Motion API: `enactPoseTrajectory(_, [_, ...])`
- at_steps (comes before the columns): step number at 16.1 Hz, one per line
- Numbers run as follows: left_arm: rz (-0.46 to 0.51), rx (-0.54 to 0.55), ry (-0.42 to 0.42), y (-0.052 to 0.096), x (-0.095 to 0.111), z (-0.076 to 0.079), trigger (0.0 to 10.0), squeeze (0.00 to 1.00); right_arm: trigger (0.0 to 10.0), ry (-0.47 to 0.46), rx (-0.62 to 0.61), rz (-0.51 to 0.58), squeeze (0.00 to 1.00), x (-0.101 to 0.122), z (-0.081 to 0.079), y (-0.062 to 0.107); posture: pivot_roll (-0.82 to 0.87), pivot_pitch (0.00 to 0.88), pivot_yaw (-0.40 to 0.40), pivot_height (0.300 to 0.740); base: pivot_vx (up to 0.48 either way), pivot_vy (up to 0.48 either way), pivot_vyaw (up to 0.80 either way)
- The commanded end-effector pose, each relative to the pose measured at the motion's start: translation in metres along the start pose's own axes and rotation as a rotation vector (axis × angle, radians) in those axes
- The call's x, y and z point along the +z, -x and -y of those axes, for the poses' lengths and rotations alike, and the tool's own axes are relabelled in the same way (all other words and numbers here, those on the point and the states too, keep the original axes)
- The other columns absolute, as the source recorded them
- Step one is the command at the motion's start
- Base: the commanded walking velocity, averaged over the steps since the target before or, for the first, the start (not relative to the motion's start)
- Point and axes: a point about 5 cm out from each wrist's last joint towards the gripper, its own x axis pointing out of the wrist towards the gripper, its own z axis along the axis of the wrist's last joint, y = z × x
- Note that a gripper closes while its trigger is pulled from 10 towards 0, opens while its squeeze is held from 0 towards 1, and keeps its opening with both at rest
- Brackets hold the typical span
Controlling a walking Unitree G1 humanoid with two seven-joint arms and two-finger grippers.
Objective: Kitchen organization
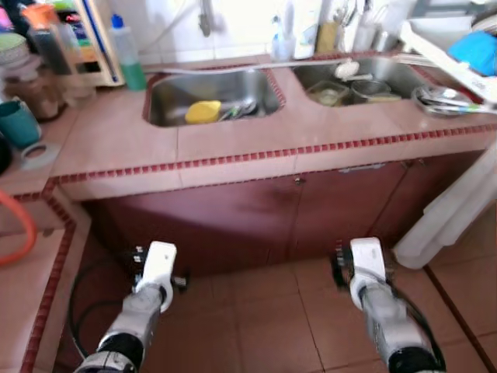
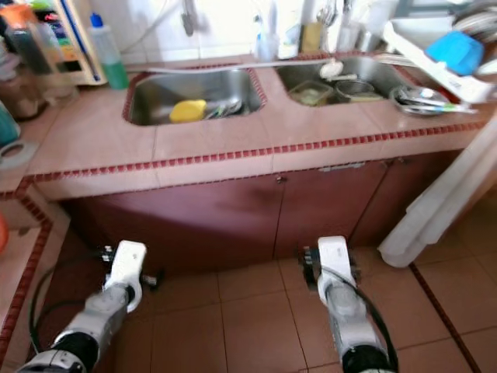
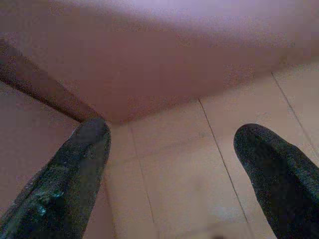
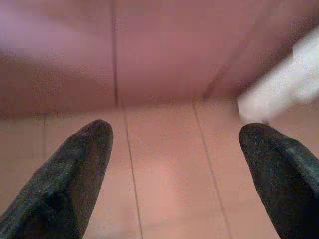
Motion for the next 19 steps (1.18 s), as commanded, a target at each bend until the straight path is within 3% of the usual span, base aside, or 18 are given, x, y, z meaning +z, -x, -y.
enactPoseTrajectory(1, [-0.046,-0.023,-0.026,0.001,-0.009,0.001,10.0,0.0,10.0,-0.015,-0.018,-0.028,0.0,-0.005,0.002,-0.001,-0.06,0.033,0.068,0.74,0.0,0.0,-0.77])
enactPoseTrajectory(2, [-0.105,-0.02,-0.077,0.004,-0.023,-0.003,10.0,0.0,10.0,-0.058,-0.037,-0.119,0.0,-0.024,0.006,0.003,-0.07,0.03,0.079,0.74,0.0,0.0,-0.77])
enactPoseTrajectory(3, [-0.128,-0.012,-0.077,0.005,-0.029,-0.005,10.0,0.0,10.0,-0.054,-0.035,-0.145,0.0,-0.031,0.007,0.004,-0.07,0.031,0.081,0.74,0.0,0.0,-0.77])
enactPoseTrajectory(6, [-0.159,-0.002,-0.093,0.008,-0.038,-0.013,10.0,0.0,10.0,0.028,-0.022,-0.215,0.0,-0.054,0.014,0.012,-0.06,0.047,0.075,0.74,0.0,0.0,-0.77])
enactPoseTrajectory(12, [-0.112,-0.028,-0.144,0.005,-0.028,-0.004,10.0,0.0,10.0,0.154,0.002,-0.291,0.0,-0.082,0.027,0.025,-0.07,0.066,0.067,0.74,0.0,0.0,-0.77])
enactPoseTrajectory(19, [-0.089,-0.042,-0.161,0.002,-0.02,0.0,10.0,0.0,10.0,0.214,0.081,-0.314,0.0,-0.094,0.01,0.031,-0.07,0.069,0.072,0.74,0.0,0.0,-0.77])
